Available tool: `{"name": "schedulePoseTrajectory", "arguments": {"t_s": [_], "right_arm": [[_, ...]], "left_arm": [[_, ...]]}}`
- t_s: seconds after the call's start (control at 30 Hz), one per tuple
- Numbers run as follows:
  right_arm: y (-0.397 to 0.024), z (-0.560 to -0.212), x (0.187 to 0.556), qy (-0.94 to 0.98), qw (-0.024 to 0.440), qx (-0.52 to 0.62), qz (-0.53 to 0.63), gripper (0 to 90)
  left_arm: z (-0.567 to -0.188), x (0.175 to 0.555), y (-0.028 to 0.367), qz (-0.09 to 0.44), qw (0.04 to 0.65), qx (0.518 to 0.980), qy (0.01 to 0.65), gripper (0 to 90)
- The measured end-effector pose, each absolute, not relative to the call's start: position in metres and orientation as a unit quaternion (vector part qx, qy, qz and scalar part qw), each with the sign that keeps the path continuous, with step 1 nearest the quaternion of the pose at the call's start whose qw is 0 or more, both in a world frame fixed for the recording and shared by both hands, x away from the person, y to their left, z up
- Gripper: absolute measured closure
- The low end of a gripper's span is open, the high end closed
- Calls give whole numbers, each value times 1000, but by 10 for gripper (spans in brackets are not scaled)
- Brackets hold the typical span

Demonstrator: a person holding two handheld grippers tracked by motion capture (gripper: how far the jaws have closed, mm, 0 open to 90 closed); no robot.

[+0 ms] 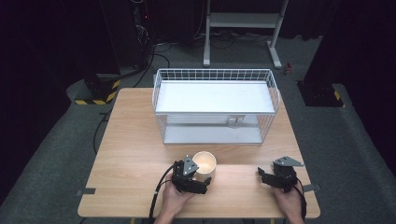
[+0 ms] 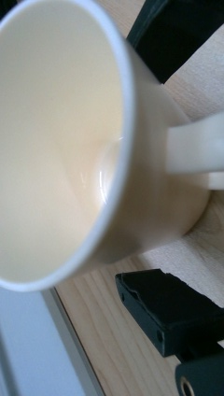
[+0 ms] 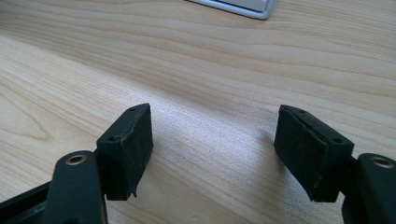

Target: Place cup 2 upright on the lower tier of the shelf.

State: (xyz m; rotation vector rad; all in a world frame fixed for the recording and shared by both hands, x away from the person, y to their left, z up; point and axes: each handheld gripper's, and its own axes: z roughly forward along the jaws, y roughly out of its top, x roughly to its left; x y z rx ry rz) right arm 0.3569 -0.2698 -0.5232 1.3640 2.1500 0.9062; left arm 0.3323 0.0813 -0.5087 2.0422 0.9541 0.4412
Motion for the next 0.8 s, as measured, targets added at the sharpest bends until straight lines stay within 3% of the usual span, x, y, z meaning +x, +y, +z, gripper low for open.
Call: {"name": "schedulePoseTrajectory", "arguments": {"t_s": [0.8], "right_arm": [[-270,-523,357,776,218,493,327,283]], "left_arm": [[-508,341,68,197,415,803,380,84]]}}
